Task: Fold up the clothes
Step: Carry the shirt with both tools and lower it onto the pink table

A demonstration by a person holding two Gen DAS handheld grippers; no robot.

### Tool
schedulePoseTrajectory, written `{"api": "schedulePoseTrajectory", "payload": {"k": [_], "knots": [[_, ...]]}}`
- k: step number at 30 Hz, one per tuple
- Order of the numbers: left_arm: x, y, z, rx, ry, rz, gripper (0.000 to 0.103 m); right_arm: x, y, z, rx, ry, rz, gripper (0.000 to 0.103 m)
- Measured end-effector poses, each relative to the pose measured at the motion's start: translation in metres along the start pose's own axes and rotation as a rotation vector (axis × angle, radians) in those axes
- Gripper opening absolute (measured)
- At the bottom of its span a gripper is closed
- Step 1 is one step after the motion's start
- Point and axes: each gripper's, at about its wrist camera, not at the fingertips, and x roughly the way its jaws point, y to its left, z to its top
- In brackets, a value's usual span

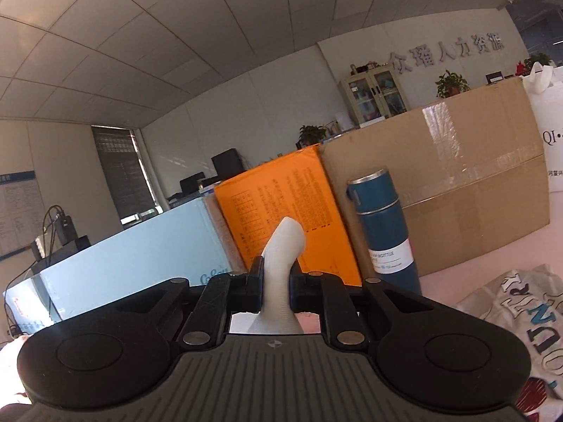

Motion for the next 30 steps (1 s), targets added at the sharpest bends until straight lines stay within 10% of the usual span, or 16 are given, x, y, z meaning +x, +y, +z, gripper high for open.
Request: {"api": "schedulePoseTrajectory", "payload": {"k": [6, 12, 19, 30], "knots": [[0.099, -0.036, -0.008, 0.0, 0.08, -0.058, 0.019, 0.017, -0.07, 0.013, -0.121, -0.019, -0.206, 0.012], [0.166, -0.061, -0.032, 0.006, 0.206, -0.065, 0.019, 0.05, -0.17, -0.008, 0.023, 0.129, -0.363, 0.012], [0.168, -0.071, -0.034, 0.042, 0.239, -0.016, 0.027, 0.058, -0.223, -0.033, 0.136, 0.201, -0.445, 0.014], [0.105, -0.041, -0.018, 0.08, 0.176, 0.083, 0.07, 0.043, -0.234, -0.044, 0.181, 0.171, -0.518, 0.048]]}}
